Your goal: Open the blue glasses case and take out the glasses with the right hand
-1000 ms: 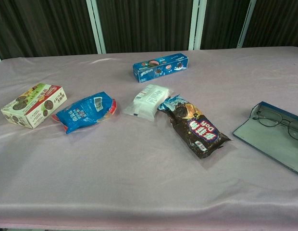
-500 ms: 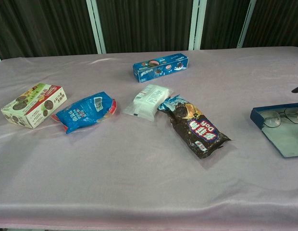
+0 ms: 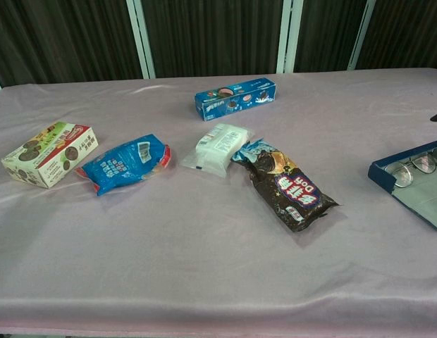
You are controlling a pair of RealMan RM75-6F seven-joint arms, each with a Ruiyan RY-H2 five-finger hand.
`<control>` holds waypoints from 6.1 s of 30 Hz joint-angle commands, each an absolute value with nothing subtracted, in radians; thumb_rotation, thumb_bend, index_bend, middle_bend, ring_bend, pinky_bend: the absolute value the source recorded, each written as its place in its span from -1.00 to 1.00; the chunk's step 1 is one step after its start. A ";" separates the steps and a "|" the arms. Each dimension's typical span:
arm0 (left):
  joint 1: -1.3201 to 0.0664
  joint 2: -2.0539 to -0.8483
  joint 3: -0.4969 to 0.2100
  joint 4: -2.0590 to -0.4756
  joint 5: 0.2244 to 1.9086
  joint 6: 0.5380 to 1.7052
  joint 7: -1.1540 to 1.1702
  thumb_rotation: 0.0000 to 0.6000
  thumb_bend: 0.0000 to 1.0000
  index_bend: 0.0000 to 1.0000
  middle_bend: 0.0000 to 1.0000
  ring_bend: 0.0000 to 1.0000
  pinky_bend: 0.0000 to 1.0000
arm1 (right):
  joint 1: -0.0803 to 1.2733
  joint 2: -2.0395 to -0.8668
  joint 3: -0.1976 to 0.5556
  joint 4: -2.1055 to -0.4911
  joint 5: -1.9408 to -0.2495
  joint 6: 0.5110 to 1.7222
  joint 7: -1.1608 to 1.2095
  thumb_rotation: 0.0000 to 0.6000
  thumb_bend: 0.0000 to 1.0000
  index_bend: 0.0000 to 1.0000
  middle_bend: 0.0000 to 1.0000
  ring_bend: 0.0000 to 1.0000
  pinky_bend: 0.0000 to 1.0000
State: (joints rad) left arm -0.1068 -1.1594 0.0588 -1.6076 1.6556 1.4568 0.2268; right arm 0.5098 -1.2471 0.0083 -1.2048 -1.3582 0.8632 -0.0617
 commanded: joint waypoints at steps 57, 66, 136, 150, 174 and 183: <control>-0.108 -1.160 0.056 -1.604 1.650 1.456 0.225 1.00 -0.18 -1.00 -1.00 -1.00 -1.00 | 0.630 -1.450 0.087 -1.018 -1.242 0.756 -0.224 1.00 0.11 0.19 -1.00 -1.00 -1.00; -0.110 -1.158 0.055 -1.604 1.648 1.453 0.222 1.00 -0.18 -1.00 -1.00 -1.00 -1.00 | 0.608 -1.492 0.099 -0.985 -1.291 0.888 -0.201 1.00 0.11 0.29 -0.95 -1.00 -1.00; -0.104 -1.160 0.060 -1.606 1.659 1.465 0.225 1.00 -0.18 -1.00 -1.00 -1.00 -1.00 | 0.437 -1.276 -0.063 -1.263 -1.609 1.184 -0.270 1.00 -0.23 -0.19 -1.00 -1.00 -1.00; -0.108 -1.161 0.057 -1.608 1.652 1.456 0.228 1.00 -0.18 -1.00 -1.00 -1.00 -1.00 | 0.446 -1.364 -0.073 -1.133 -1.609 1.114 -0.199 1.00 -0.22 -0.04 -1.00 -1.00 -1.00; -0.106 -1.154 0.057 -1.606 1.654 1.463 0.212 1.00 -0.18 -1.00 -1.00 -1.00 -1.00 | 0.474 -1.437 -0.062 -1.074 -1.590 1.044 -0.202 1.00 0.11 0.27 -1.00 -1.00 -1.00; -0.104 -1.153 0.057 -1.606 1.656 1.466 0.209 1.00 -0.18 -1.00 -1.00 -1.00 -1.00 | 0.474 -1.447 -0.063 -1.067 -1.585 1.038 -0.202 1.00 0.17 0.35 -0.97 -1.00 -1.00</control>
